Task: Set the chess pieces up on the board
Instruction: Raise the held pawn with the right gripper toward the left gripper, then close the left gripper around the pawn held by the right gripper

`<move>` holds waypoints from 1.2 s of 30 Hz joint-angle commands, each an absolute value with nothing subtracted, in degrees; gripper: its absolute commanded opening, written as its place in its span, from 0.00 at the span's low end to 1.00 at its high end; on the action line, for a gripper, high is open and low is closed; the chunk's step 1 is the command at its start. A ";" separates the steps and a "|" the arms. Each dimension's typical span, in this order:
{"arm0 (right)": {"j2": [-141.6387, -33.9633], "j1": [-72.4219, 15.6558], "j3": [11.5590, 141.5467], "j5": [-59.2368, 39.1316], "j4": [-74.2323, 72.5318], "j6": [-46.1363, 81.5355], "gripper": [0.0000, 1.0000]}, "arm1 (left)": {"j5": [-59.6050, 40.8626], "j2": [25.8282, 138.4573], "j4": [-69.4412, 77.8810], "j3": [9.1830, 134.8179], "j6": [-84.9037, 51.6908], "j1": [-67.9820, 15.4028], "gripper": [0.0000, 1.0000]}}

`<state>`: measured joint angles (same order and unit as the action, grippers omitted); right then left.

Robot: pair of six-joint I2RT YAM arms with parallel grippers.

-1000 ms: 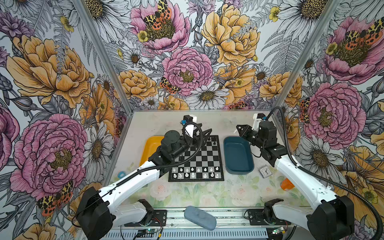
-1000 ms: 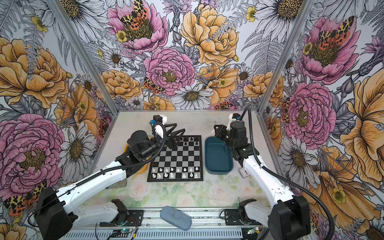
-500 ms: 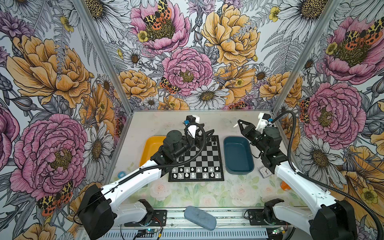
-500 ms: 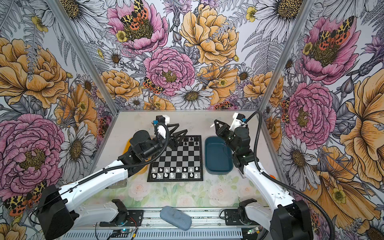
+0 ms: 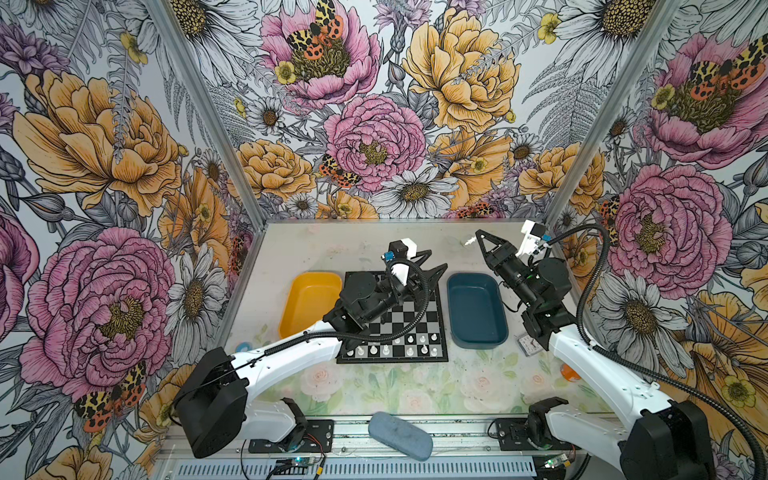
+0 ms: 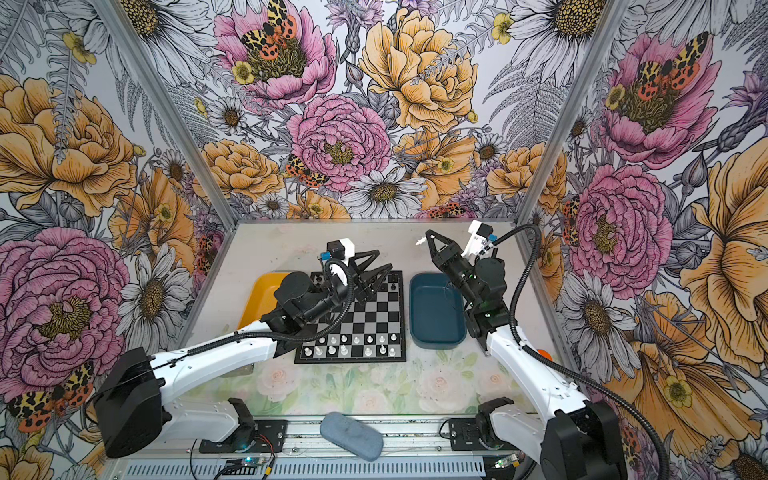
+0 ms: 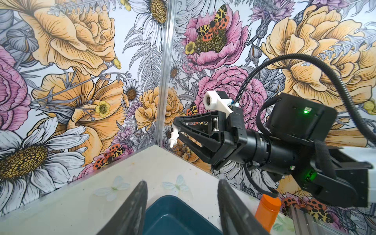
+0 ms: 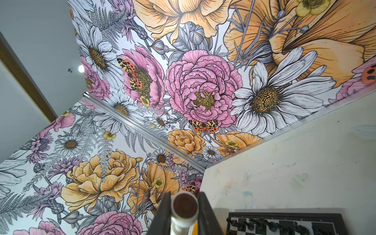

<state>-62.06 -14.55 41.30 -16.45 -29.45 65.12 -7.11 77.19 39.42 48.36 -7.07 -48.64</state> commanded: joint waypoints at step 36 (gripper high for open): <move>-49.76 -14.33 37.89 -19.97 -26.19 70.09 0.00 | 4.26 98.24 68.73 56.77 6.35 -56.96 0.43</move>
<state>-50.59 -14.55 38.41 -19.07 -25.96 69.65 3.90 97.23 67.00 55.48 5.06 -56.51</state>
